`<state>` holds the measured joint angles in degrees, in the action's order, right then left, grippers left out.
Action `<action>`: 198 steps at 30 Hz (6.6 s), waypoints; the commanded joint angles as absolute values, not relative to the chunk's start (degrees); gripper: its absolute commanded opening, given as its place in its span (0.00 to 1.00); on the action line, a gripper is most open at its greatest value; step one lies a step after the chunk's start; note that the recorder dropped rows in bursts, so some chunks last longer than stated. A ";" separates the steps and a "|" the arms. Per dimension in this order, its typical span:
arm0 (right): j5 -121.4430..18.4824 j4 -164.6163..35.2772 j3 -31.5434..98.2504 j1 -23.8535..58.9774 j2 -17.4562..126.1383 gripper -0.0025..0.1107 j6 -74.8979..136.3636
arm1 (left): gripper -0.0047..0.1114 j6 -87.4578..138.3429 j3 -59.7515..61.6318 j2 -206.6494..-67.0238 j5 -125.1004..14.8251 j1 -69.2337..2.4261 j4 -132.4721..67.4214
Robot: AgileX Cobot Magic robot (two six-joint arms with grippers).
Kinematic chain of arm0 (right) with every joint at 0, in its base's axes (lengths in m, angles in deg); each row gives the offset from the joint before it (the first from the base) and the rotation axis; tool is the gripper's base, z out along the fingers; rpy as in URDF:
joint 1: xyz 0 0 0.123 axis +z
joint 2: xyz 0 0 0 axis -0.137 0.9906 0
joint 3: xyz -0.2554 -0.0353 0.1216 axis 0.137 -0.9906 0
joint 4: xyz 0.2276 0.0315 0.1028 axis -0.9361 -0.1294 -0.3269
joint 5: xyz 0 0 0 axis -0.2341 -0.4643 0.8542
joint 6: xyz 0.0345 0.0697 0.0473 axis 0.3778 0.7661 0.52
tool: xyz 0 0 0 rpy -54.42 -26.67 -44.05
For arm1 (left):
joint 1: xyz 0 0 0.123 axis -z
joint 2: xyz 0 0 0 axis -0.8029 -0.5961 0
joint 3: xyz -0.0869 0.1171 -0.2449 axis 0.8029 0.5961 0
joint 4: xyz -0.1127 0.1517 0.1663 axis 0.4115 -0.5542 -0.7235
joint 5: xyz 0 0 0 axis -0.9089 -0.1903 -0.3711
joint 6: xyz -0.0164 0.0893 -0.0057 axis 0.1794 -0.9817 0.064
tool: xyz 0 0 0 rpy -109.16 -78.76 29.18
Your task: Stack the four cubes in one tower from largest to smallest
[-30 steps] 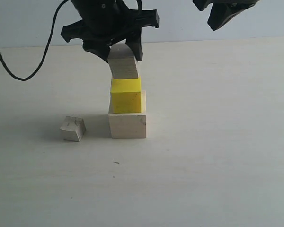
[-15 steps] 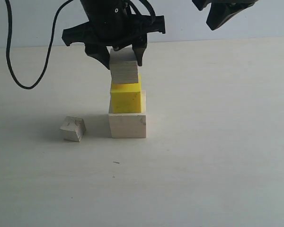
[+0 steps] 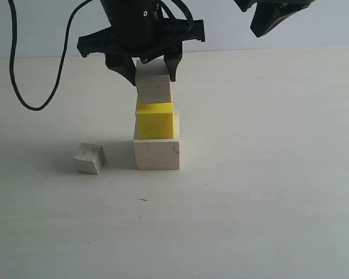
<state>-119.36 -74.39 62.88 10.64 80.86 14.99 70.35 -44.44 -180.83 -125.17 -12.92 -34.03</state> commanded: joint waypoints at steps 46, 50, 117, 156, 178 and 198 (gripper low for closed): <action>-118.90 -76.43 62.49 10.32 80.53 0.02 13.02 | 0.60 70.17 -45.13 -181.57 -125.10 -12.89 -32.83; -118.90 -76.43 62.49 10.32 80.53 0.02 13.02 | 0.60 70.17 -45.13 -181.07 -125.10 -12.89 -33.46; -120.05 -76.82 62.49 10.32 80.53 0.02 12.41 | 0.69 50.65 -14.55 -168.54 -125.10 -21.58 -51.16; -117.01 -77.43 62.49 10.32 80.53 0.02 12.70 | 0.69 47.97 -12.26 -170.07 -123.14 -29.58 -41.53; -94.10 -71.58 43.45 0.71 67.43 0.02 25.27 | 0.69 39.76 -12.26 -174.71 -113.96 -32.86 -30.22; -63.97 -50.31 17.39 -0.96 39.98 0.02 46.19 | 0.68 38.80 -12.26 -174.94 -110.65 -32.75 -26.08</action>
<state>-65.83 -59.50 18.66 -0.70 42.20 37.72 38.95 -12.38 -174.96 -111.40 -32.74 -27.21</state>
